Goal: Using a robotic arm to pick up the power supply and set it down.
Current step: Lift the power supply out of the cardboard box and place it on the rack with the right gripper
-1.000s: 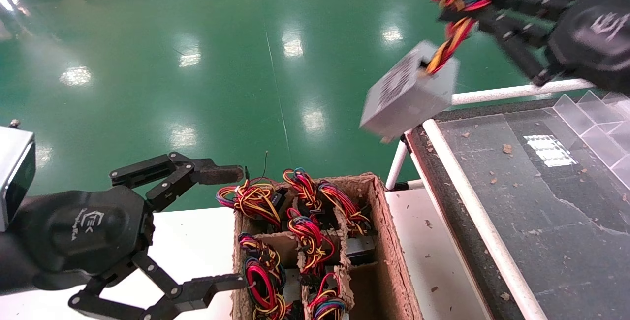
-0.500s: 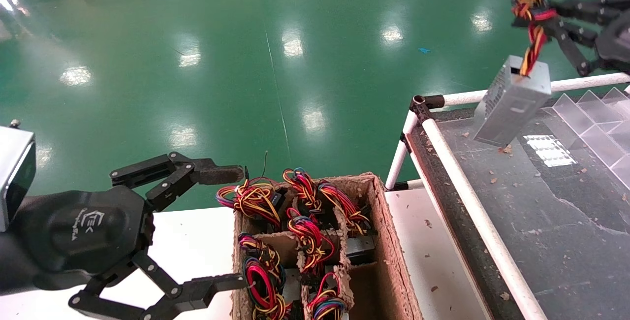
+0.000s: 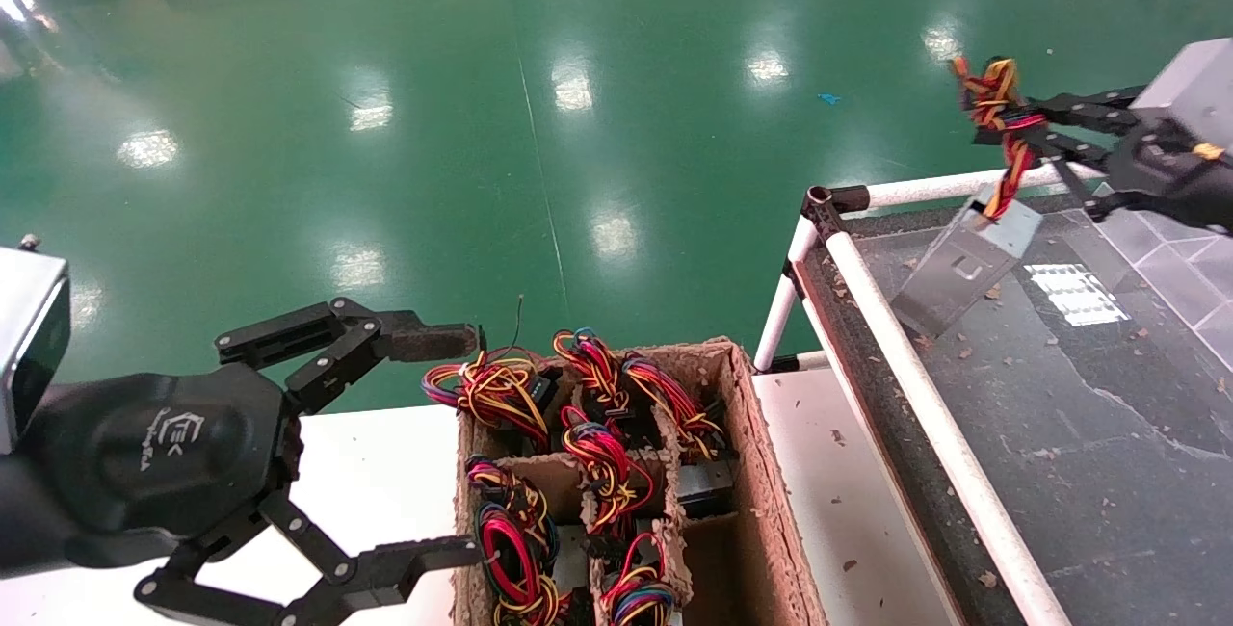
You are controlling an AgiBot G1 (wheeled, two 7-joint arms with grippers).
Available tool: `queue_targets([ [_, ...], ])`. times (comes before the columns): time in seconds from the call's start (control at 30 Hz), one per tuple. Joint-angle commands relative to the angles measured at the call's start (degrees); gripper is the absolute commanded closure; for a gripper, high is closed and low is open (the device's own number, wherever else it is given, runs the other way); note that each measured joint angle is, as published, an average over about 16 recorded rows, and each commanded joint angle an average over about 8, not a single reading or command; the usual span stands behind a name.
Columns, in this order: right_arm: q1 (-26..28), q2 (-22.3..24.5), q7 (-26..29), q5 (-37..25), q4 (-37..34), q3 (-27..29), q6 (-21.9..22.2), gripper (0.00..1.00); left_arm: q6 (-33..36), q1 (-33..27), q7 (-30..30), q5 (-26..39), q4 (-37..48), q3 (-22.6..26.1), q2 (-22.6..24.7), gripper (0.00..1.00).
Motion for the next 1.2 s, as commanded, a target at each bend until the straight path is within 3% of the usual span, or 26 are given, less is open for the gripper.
queue_targets([
  [0.03,0.4,-0.8,-0.5,-0.4,-0.6,-0.4,-0.2,1.0,0.0,0.0,0.0,0.0,0.0,0.0,0.0,0.0],
  [0.33,4.3,-6.6,-2.6,-3.8,-3.5,-2.9,2.1,1.0,0.0,0.0,0.0,0.0,0.0,0.0,0.0,0.0],
  [0.77,9.7,-14.1,-7.8,-7.1,-12.9,-4.6,6.8,1.0,0.0,0.0,0.0,-0.1,0.0,0.1,0.0,0.0],
  [0.8,9.9,-14.4,-8.2,-7.1,-13.3,-4.7,6.8,0.94,0.0,0.0,0.0,-0.1,0.0,0.1,0.0,0.0],
  [1.03,10.7,-15.1,-10.3,-6.7,-15.0,-4.6,6.0,0.07,0.0,0.0,0.1,-0.1,0.0,0.1,0.0,0.0],
  [1.07,10.7,-15.0,-10.4,-6.7,-15.1,-4.6,5.9,0.0,-0.1,0.0,0.1,-0.1,0.0,0.1,0.0,0.0],
  [1.2,11.0,-14.7,-10.6,-7.0,-15.4,-4.9,5.1,0.0,-0.1,0.0,0.1,-0.1,0.0,0.1,-0.1,0.0],
])
